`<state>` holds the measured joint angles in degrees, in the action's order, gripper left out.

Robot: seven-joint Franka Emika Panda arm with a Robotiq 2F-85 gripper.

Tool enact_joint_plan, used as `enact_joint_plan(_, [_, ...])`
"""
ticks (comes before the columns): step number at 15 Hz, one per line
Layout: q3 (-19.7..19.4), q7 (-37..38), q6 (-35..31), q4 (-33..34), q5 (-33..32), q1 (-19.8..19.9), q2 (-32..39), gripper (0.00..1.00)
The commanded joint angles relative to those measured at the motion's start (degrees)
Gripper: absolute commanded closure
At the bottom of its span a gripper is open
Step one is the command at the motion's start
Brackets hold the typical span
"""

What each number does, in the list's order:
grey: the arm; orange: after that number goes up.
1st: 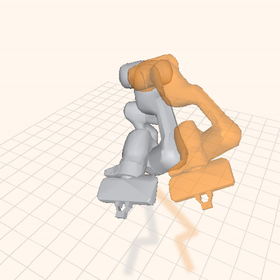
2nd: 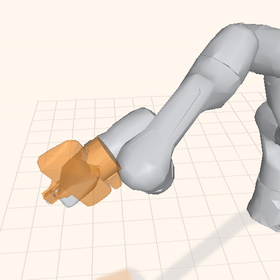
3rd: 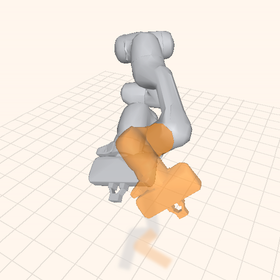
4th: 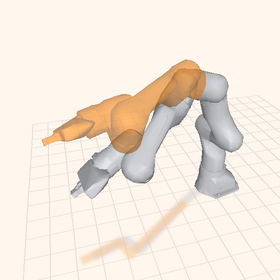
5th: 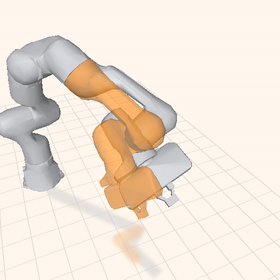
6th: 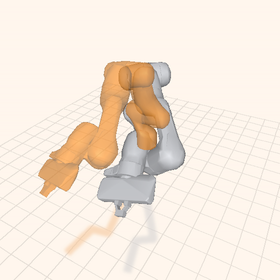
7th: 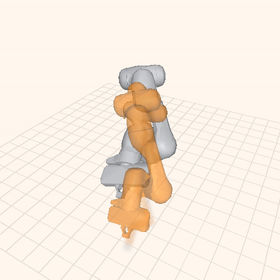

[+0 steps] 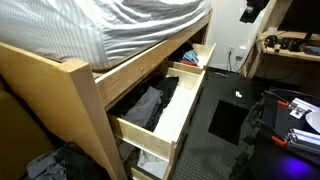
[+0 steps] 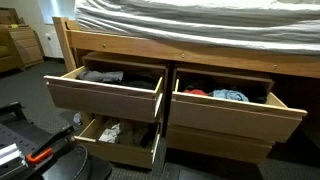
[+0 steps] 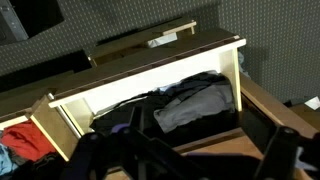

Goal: Close the drawer on the left

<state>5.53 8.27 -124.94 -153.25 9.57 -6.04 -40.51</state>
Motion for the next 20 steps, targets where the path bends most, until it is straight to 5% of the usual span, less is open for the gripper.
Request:
enact_joint_plan(1, [0.1,-0.1,0.2,0.1,0.1,0.2,0.0,0.00])
enact_joint_plan(7, [4.7,10.7,29.0,9.3,-3.1,1.8,1.4,0.00])
enact_joint_plan(11, [7.2,17.7,39.4,13.1,-4.9,3.1,2.9,0.00])
enact_joint_plan(15, [6.9,15.9,36.3,10.9,-4.4,2.2,0.3,0.00])
enact_joint_plan(16, [10.2,21.4,36.1,14.6,-4.9,2.7,1.2,0.00])
enact_joint_plan(20, [12.5,28.4,22.8,-3.8,-7.8,3.3,-7.4,0.00])
